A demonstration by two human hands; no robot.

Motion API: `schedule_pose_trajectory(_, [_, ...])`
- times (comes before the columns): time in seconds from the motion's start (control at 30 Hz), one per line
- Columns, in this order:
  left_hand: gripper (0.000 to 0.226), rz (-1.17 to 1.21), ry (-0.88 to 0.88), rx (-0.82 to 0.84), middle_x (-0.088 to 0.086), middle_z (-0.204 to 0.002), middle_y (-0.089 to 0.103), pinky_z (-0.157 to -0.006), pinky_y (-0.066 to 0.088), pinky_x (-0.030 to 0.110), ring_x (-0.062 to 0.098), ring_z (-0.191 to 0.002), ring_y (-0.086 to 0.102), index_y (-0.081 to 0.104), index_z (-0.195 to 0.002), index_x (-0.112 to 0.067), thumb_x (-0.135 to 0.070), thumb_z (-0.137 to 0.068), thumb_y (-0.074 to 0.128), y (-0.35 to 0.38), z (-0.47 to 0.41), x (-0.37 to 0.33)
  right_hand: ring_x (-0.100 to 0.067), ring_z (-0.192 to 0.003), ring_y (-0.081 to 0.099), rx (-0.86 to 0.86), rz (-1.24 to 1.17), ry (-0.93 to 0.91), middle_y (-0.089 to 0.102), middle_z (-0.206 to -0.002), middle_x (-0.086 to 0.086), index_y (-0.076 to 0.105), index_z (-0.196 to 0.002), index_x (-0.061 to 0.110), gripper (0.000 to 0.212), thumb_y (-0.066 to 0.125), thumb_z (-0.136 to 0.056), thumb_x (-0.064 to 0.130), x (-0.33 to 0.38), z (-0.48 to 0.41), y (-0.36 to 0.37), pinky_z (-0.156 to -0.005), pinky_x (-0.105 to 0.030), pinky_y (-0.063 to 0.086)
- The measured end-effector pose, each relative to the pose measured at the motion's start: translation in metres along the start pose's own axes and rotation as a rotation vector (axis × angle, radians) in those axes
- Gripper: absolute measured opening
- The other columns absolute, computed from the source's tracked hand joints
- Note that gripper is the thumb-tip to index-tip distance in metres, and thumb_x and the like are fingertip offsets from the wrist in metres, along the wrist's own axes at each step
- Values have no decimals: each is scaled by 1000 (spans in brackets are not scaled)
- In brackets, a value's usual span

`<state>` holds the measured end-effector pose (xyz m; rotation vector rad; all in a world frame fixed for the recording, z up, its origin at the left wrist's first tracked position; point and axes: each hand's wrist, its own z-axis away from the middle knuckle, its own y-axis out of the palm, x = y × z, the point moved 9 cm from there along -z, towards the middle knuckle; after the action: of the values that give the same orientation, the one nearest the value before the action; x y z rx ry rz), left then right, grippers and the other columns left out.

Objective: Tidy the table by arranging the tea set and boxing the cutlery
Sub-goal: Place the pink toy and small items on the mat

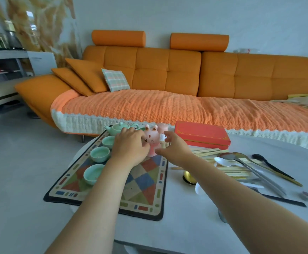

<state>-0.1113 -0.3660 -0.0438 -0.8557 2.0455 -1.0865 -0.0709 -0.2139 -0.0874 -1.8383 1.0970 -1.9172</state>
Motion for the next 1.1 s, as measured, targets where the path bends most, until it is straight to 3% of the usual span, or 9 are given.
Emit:
schedule_pose_trajectory(0.2, [19, 249, 177, 33, -7, -103, 61, -88, 43, 36, 17, -102, 53, 66, -103, -27, -36, -88, 58, 21, 2, -114, -8, -96, 61, -83, 103, -46, 68, -106, 12, 68, -117, 30, 30, 64, -87, 27, -39, 40, -76, -74, -21, 43])
schedule_pose_trajectory(0.4, [18, 356, 333, 171, -4, -101, 58, -82, 47, 37, 18, -98, 53, 64, -104, -23, -34, -91, 58, 55, 21, -227, -15, -82, 65, -138, 231, 132, 69, -97, 10, 72, -96, 34, 31, 52, -88, 12, -115, 85, -162, -71, -28, 53])
schedule_pose_trajectory(0.47, [21, 348, 366, 227, -4, -106, 58, -84, 48, 37, 18, -101, 53, 63, -109, -22, -32, -91, 58, 65, 27, -253, -16, -82, 66, -155, 276, 164, 70, -99, 9, 68, -89, 38, 30, 52, -87, 13, -136, 99, -188, -78, -33, 57])
schedule_pose_trajectory(0.57, [25, 372, 399, 306, -5, -113, 56, -85, 47, 37, 17, -107, 52, 63, -114, -24, -30, -91, 57, 78, 33, -287, -14, -96, 61, -123, 443, 246, 67, -111, 10, 69, -99, 38, 35, 49, -86, 13, -167, 120, -219, -88, -31, 52])
schedule_pose_trajectory(0.67, [30, 305, 509, 389, -4, -123, 55, -94, 44, 39, 18, -118, 46, 62, -121, -26, -29, -93, 54, 93, 44, -322, -16, -104, 56, -58, 575, 343, 59, -123, 6, 66, -116, 34, 38, 51, -87, 15, -199, 143, -240, -88, -30, 50])
schedule_pose_trajectory(0.8, [35, 184, 608, 453, -2, -131, 54, -95, 45, 40, 20, -126, 42, 62, -125, -24, -27, -91, 53, 114, 64, -347, -22, -115, 55, -19, 608, 418, 55, -131, 1, 63, -120, 37, 39, 51, -87, 18, -231, 166, -252, -87, -28, 48])
schedule_pose_trajectory(0.93, [32, 179, 593, 476, -2, -121, 55, -90, 48, 38, 18, -120, 47, 66, -120, -30, -29, -91, 51, 125, 74, -349, -19, -109, 58, -20, 628, 381, 60, -125, 1, 66, -119, 30, 33, 53, -91, 18, -235, 173, -255, -85, -25, 46])
schedule_pose_trajectory(1.1, [50, 386, 543, 377, -2, -134, 55, -97, 44, 35, 19, -121, 51, 52, -136, -24, -29, -88, 64, 110, 70, -359, -17, -88, 63, -165, 383, 325, 68, -106, 2, 65, -117, 24, 29, 64, -89, 29, -221, 170, -256, -68, -26, 51])
